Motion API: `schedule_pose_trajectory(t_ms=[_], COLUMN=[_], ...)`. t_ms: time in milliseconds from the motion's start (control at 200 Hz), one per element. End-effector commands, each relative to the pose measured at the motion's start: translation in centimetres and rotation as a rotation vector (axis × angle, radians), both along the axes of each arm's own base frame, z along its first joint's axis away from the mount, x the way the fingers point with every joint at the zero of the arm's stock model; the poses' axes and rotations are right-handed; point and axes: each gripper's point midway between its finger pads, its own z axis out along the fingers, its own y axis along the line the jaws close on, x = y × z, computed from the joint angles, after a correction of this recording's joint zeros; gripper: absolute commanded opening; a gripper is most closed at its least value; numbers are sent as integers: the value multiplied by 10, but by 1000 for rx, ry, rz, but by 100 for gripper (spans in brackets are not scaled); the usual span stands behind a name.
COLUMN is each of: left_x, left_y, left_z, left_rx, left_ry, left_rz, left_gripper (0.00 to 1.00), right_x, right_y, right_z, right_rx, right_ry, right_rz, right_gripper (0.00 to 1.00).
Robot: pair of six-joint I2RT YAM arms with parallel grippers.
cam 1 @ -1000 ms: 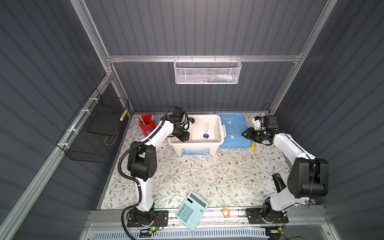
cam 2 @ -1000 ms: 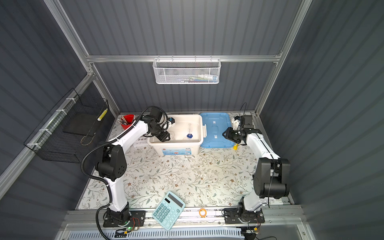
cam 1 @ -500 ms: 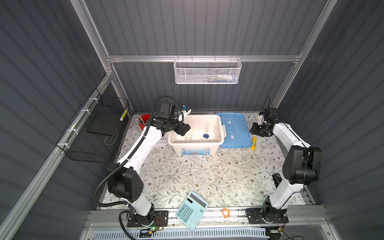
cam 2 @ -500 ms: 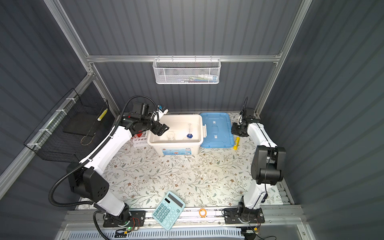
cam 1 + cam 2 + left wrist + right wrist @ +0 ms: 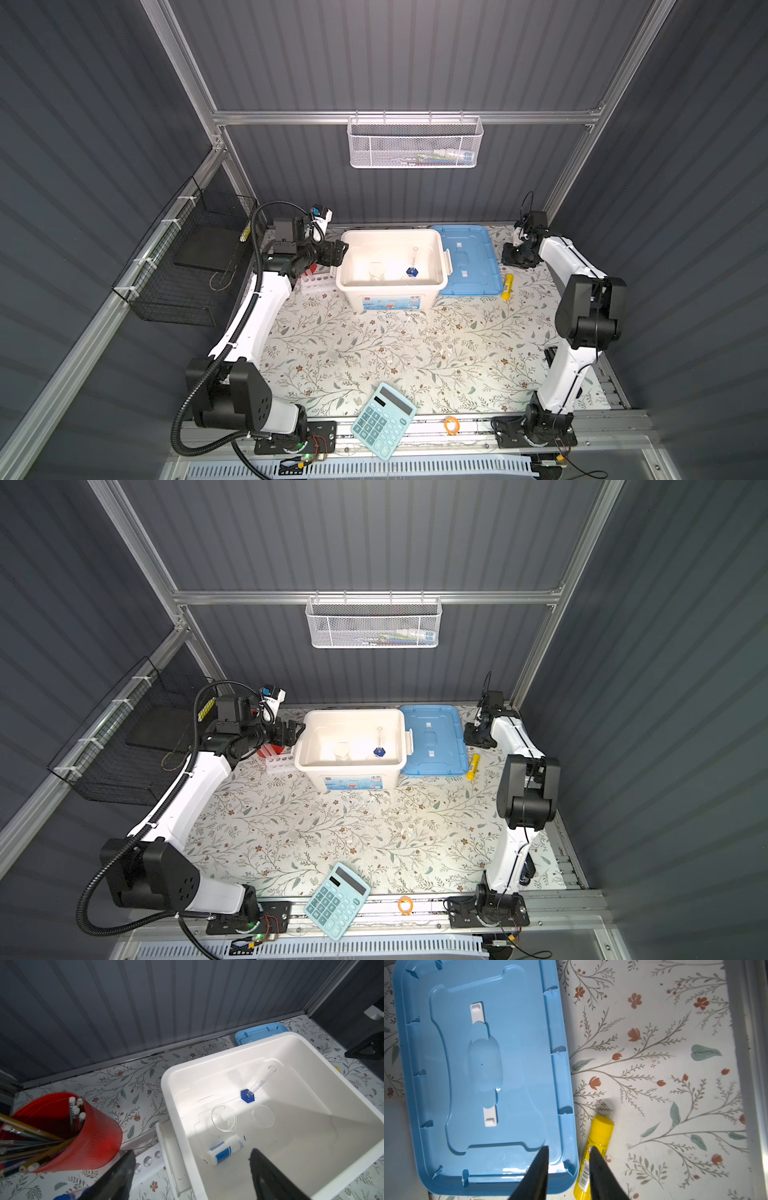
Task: Organize the chemistry lab equipment
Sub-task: 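Open left gripper and raise it while right gripper moves to the blue lid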
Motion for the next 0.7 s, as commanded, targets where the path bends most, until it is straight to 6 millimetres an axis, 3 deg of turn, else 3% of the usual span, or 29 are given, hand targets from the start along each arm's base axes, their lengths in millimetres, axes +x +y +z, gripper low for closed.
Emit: schedule_pose_trajectory(t_ms=[0, 320, 695], left_x=[6, 0, -11], left_y=[-7, -11, -10], left_z=[8, -12, -6], left_rx=[-71, -73, -78], left_ry=[-7, 45, 33], left_rz=[-8, -38, -38], left_gripper=[86, 86, 86], right_x=[1, 13, 29], right_y=[-3, -8, -9], right_z=[-1, -27, -48], right_rx=[-14, -43, -52], right_ry=[-10, 49, 66], right_rz=[4, 17, 47], right_gripper=[35, 35, 32])
